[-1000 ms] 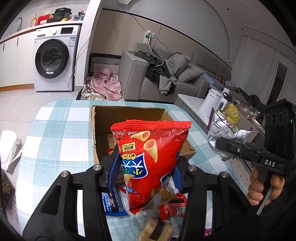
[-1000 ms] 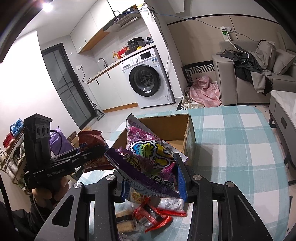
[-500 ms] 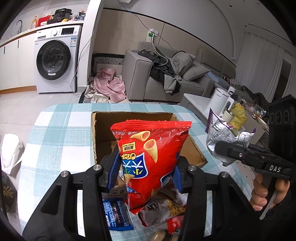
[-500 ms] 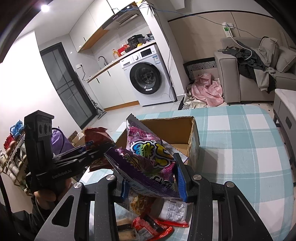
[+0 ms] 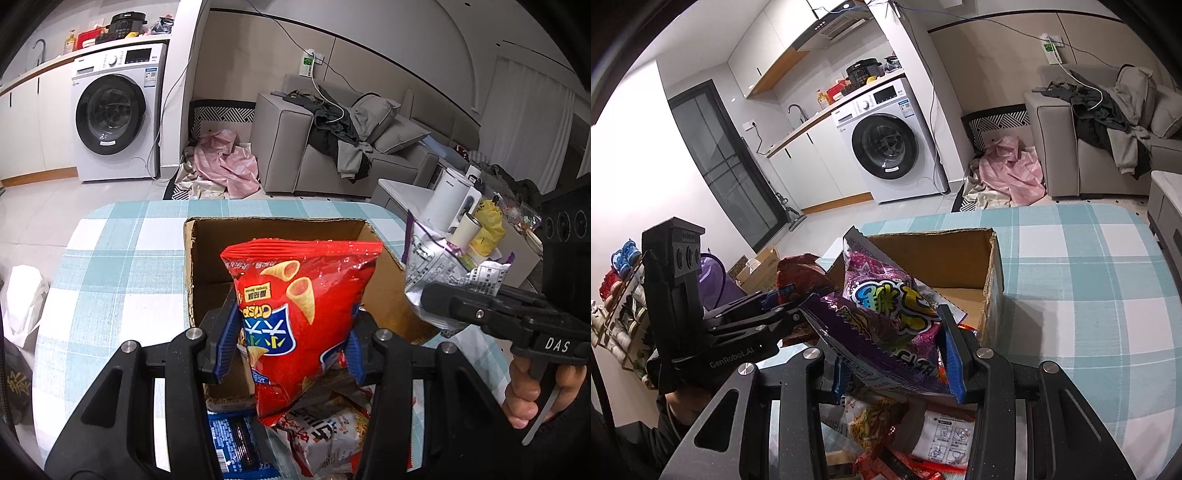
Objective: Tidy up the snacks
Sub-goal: 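Lift both held bags and carry them over the open SF box, then open both grippers to drop the bags into the box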
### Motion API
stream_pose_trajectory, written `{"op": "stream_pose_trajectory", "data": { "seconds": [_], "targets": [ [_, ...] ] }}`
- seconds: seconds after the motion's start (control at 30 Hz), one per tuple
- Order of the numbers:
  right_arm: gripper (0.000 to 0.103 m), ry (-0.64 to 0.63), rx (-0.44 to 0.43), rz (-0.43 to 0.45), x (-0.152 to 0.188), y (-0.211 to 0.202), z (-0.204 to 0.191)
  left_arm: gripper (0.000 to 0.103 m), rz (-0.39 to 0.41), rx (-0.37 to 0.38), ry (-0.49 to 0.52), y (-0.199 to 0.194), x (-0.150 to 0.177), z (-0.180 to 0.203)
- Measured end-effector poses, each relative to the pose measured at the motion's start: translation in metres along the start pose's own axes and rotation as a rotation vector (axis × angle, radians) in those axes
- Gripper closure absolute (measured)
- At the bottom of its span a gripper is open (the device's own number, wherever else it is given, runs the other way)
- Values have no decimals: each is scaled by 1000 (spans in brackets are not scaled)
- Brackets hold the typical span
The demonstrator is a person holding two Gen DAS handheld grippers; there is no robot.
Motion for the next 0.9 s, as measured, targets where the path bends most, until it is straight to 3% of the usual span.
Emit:
{"op": "stream_pose_trajectory", "data": {
  "seconds": [0.9],
  "targets": [
    [61,52,5,-36,-3,44,22,58,-37,-58,27,61,-6,-1]
  ]
}}
Point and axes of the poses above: each gripper's, at about its wrist camera, not at the fingertips, and y roughly the way its jaws point, z to its right, x to its underside, the point moved 10 cm from there along y, roughly the way its jaws point, and after that the axes turned 15 degrees about -x, right-handed, at the moved point
